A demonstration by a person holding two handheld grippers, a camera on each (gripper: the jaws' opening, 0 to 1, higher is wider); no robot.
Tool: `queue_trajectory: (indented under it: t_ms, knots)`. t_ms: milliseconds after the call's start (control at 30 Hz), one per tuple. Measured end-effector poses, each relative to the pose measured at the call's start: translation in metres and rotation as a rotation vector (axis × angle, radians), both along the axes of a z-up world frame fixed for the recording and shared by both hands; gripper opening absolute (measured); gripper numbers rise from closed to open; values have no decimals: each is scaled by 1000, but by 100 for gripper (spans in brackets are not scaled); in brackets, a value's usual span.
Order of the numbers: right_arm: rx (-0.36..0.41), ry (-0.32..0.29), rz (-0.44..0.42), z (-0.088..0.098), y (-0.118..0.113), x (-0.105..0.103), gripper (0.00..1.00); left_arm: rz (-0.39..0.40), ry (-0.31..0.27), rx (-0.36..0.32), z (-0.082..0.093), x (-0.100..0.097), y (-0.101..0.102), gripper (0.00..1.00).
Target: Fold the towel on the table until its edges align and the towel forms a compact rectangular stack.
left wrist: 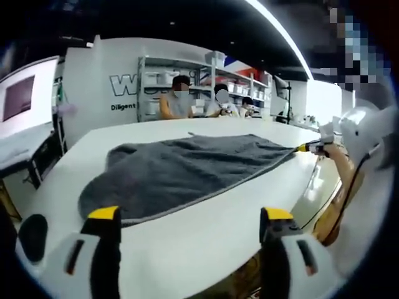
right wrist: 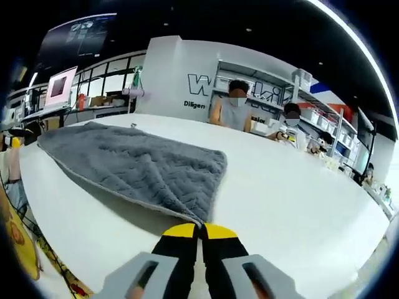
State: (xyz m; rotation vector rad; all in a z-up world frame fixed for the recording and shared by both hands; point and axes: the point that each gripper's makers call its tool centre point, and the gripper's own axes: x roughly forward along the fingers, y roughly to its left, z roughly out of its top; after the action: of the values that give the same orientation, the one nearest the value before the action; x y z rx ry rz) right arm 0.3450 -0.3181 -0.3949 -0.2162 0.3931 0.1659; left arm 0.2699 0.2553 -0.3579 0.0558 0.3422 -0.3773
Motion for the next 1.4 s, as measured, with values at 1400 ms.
queue_trajectory:
  t_ms: [1400]
  knots:
    - [22,-39,-152,13,-52,-35,10,-16,-5,-3,2,2,-7,97]
